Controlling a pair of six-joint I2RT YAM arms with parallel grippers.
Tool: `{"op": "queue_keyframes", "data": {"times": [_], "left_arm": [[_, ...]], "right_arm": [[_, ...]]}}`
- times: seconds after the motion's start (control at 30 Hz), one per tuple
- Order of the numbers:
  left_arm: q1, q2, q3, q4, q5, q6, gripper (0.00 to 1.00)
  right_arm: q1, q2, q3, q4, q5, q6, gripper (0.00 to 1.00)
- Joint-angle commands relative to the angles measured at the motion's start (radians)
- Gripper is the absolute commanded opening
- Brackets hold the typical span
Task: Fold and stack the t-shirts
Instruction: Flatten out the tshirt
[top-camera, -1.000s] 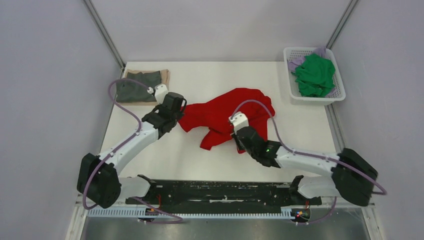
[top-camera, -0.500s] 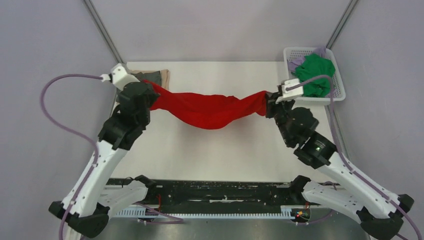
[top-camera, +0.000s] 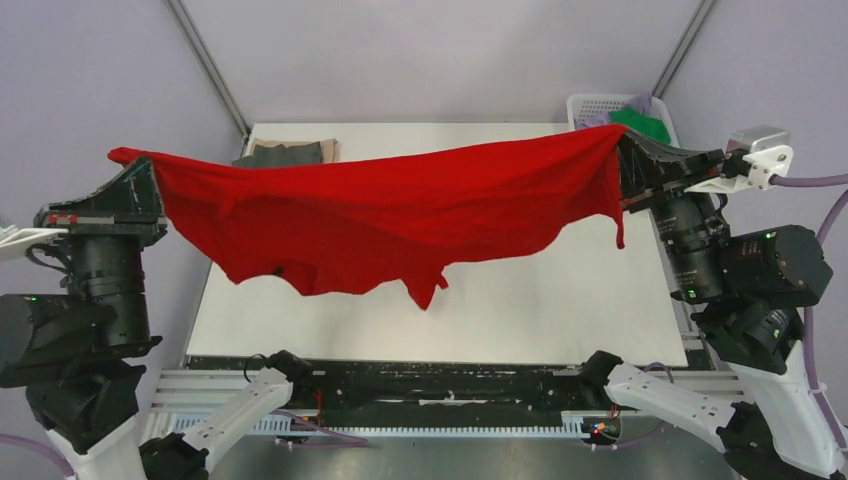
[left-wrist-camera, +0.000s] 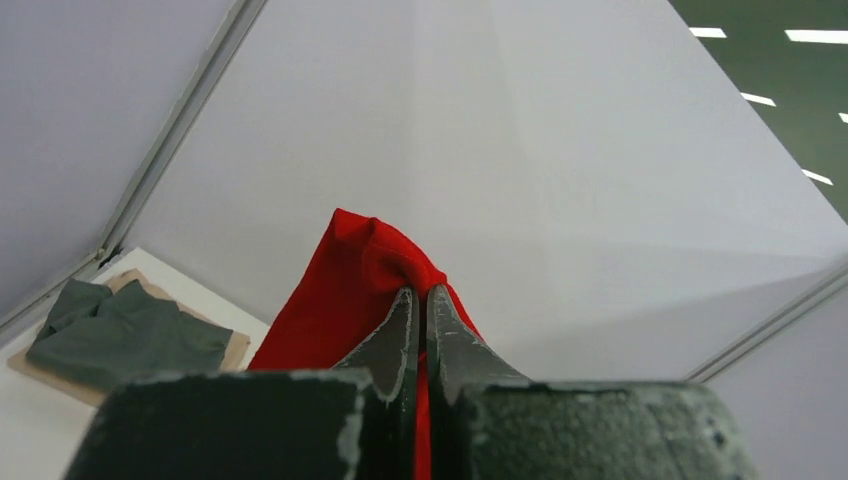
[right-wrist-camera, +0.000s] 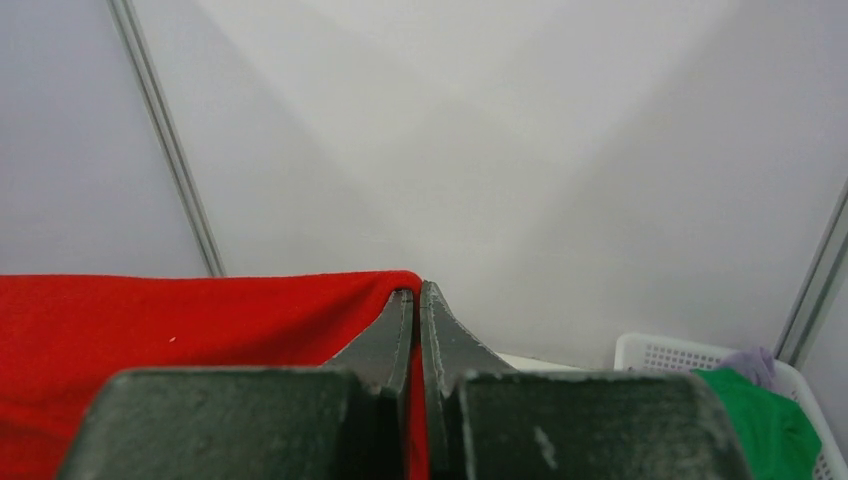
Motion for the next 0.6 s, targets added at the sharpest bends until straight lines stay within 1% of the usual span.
{"op": "queue_keyframes", "data": {"times": [0.0,0.1,0.17,0.27,0.3,0.33,0.37,0.4,0.43,0.47,0.5,0.53,0.57], "left_arm": [[0.006,0.077,0.072,-0.014,0.034,0.087,0.02],[0.006,0.147,0.060,0.008,-0.025,0.111,0.02],[0.006,0.209,0.011,0.046,-0.125,0.129,0.02],[0.016,0.362,-0.066,0.097,-0.292,0.156,0.02],[0.040,0.432,-0.078,0.082,-0.301,0.137,0.02],[0.089,0.487,-0.089,0.051,-0.248,0.086,0.02],[0.155,0.553,-0.108,0.029,-0.157,0.038,0.02],[0.206,0.619,-0.138,0.040,-0.060,0.004,0.02],[0.249,0.678,-0.175,0.063,-0.003,-0.021,0.02],[0.265,0.752,-0.191,0.086,0.053,-0.029,0.03],[0.270,0.836,-0.193,0.104,0.091,-0.026,0.11],[0.270,0.904,-0.183,0.121,0.127,-0.023,0.25],[0.270,0.976,-0.169,0.132,0.159,-0.021,0.53]], "right_arm": [[-0.002,0.040,0.056,-0.064,0.050,-0.028,0.00],[-0.002,0.052,-0.018,-0.064,0.185,-0.026,0.00],[-0.002,0.081,-0.093,-0.064,0.340,-0.003,0.00],[-0.014,0.133,-0.259,-0.077,0.550,0.085,0.00],[-0.034,0.149,-0.322,-0.094,0.587,0.151,0.00],[-0.071,0.160,-0.377,-0.113,0.568,0.209,0.00],[-0.118,0.174,-0.444,-0.136,0.513,0.279,0.00],[-0.160,0.188,-0.518,-0.136,0.451,0.338,0.00],[-0.208,0.205,-0.591,-0.113,0.368,0.363,0.00],[-0.247,0.233,-0.665,-0.062,0.294,0.375,0.02],[-0.300,0.280,-0.724,0.000,0.202,0.380,0.06],[-0.345,0.329,-0.750,0.033,0.122,0.385,0.13],[-0.383,0.396,-0.753,0.051,0.079,0.389,0.24]]}}
